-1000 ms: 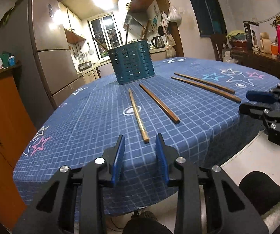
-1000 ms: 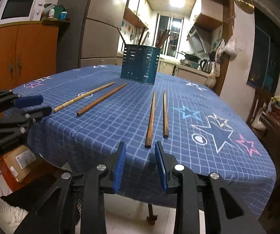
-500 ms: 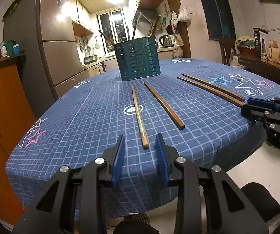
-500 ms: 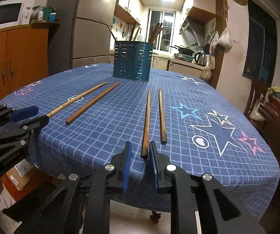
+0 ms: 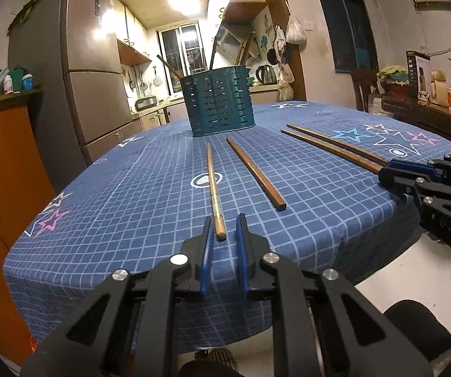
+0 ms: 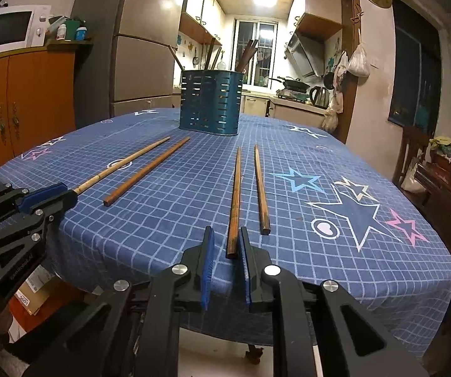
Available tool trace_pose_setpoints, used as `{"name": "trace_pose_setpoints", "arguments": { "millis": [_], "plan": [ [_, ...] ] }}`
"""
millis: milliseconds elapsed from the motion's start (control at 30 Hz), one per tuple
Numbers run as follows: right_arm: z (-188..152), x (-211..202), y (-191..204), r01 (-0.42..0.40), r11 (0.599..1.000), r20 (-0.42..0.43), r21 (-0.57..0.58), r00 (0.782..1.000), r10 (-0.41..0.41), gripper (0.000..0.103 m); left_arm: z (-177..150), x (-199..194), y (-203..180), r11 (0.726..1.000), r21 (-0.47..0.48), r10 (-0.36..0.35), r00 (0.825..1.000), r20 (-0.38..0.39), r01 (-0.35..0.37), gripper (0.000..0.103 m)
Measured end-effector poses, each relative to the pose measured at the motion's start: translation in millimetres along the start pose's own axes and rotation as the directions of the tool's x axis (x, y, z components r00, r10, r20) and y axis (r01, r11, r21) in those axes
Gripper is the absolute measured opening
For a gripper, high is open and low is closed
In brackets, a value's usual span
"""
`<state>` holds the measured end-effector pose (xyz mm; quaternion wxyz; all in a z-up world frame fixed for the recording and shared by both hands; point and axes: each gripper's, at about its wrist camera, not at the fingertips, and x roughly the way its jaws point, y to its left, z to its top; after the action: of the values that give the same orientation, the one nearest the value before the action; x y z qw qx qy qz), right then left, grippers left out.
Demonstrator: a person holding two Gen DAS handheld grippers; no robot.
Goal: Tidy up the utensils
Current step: 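Close the left tool on a chopstick while the right tool grasps another chopstick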
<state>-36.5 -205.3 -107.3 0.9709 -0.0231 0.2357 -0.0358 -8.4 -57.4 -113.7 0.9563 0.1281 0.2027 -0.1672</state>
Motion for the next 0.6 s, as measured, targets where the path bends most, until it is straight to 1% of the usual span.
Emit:
{"name": "trace_pose_setpoints", "arguments": {
  "millis": [233,367,600],
  "plan": [
    [-0.9,0.5,-2.0,-0.006,0.999,0.009,0.033,1.000,0.006,0.013,0.6,2.8,2.7,1.000,-0.007,-0.011,1.000,0.002,0.011,0.009],
    [-1.8,1.6,-4.0,-0.012,0.999,0.012,0.048,1.000,0.011,0.013,3.4,7.4,4.3,0.999,-0.026,-0.021,1.000,-0.005,0.021,0.008],
    [-4.0,1.6,-4.4,-0.004,0.997,0.023,0.072,1.000,0.002,0.013,0.2,5.5,2.7,0.999,-0.036,-0.015,1.000,0.008,0.015,0.008]
  ]
}}
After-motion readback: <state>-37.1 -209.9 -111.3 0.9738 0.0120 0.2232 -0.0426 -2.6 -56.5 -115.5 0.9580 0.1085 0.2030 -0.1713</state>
